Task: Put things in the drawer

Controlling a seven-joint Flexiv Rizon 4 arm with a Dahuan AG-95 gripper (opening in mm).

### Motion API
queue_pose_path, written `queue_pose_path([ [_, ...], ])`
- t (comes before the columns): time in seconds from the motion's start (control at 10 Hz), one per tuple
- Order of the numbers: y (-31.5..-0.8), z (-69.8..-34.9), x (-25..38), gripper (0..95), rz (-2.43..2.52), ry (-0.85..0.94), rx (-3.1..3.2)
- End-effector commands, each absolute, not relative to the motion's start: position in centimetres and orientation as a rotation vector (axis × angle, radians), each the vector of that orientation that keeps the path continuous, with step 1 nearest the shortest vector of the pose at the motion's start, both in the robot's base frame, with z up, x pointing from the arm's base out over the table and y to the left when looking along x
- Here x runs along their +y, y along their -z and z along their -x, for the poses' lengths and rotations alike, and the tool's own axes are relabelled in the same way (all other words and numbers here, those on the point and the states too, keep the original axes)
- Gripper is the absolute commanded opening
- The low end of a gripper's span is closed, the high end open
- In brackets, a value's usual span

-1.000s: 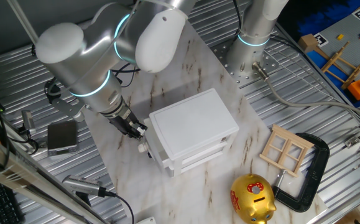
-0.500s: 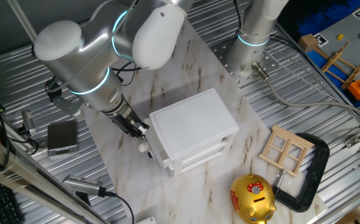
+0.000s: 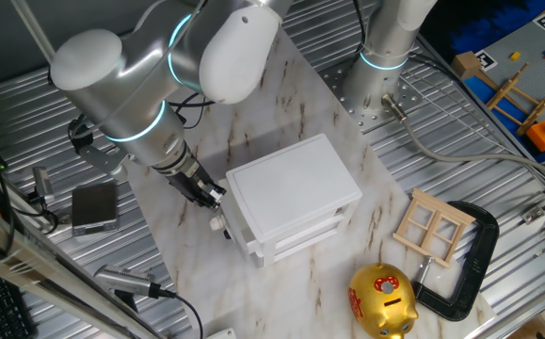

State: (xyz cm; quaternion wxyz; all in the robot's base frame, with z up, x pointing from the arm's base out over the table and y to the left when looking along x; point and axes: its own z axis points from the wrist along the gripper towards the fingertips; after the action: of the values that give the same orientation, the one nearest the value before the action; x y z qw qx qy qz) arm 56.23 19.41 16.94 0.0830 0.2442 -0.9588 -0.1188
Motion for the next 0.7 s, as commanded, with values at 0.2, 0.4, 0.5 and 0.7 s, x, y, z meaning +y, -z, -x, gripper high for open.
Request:
queue_pose_path([
  [0.2,-16.91,-56.31,19.45,0.0,-0.761,0.364,-2.859],
  [0.4,-16.91,-56.31,19.45,0.0,-0.767,0.349,-2.859],
  [0.5,-16.91,-56.31,19.45,0.0,-0.759,0.343,-2.866],
  [0.7,-16.94,-56.41,19.46,0.0,-0.75,0.333,-2.875],
])
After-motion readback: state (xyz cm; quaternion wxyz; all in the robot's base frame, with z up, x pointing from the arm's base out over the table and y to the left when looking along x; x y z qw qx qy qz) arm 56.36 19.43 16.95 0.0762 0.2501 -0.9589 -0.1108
